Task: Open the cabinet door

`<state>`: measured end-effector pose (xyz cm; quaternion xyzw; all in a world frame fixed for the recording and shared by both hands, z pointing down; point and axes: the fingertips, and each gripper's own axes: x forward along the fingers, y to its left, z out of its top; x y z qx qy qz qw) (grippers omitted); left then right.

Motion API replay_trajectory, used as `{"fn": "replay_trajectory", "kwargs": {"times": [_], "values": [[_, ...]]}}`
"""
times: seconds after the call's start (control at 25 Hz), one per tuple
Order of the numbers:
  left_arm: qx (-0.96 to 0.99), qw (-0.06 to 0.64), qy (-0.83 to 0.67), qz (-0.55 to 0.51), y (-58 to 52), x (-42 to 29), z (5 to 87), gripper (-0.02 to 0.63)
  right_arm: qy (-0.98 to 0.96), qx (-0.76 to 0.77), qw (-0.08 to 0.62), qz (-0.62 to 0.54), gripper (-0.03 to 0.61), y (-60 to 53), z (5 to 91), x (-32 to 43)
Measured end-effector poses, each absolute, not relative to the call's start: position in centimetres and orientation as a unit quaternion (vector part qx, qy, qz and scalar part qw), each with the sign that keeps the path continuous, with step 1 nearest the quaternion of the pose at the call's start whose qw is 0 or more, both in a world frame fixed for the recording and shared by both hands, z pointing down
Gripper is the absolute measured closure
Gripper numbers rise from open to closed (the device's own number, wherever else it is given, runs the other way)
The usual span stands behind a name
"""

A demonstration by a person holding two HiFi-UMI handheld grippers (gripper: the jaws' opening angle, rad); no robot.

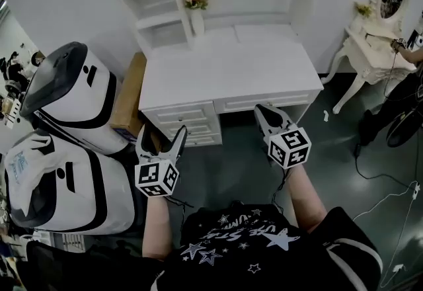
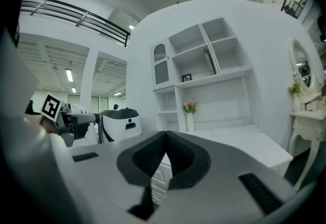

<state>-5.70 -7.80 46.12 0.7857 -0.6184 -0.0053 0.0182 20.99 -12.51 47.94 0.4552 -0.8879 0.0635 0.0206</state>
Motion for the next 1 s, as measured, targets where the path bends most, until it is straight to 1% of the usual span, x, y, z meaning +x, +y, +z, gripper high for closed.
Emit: {"fn": "replay_trajectory", "kwargs": {"times": [0.16, 0.48, 0.8, 1.0], "values": [[0.793, 0.013, -0.609, 0.014, -9.5, -3.9, 45.9, 0.133, -0.890, 0.452, 0.016, 0.058, 0.572, -14.1, 47.4, 22.1], [0.803, 0.002, -0.595, 0.022, -14.7, -2.7, 45.1, 0.133, -0.882, 0.468, 0.000, 0.057, 0.572, -18.6, 46.9, 23.5], [0.817, -0.012, -0.577, 0.012, -24.3, -4.0, 43.9, 0.133, -0.879, 0.476, -0.002, 0.017, 0.572, -26.6, 44.4, 21.8], [0.825, -0.051, -0.562, -0.005, -31.1, -5.1, 40.3, 0.133, -0.884, 0.467, -0.029, -0.009, 0.572, -33.0, 41.5, 19.4]]}}
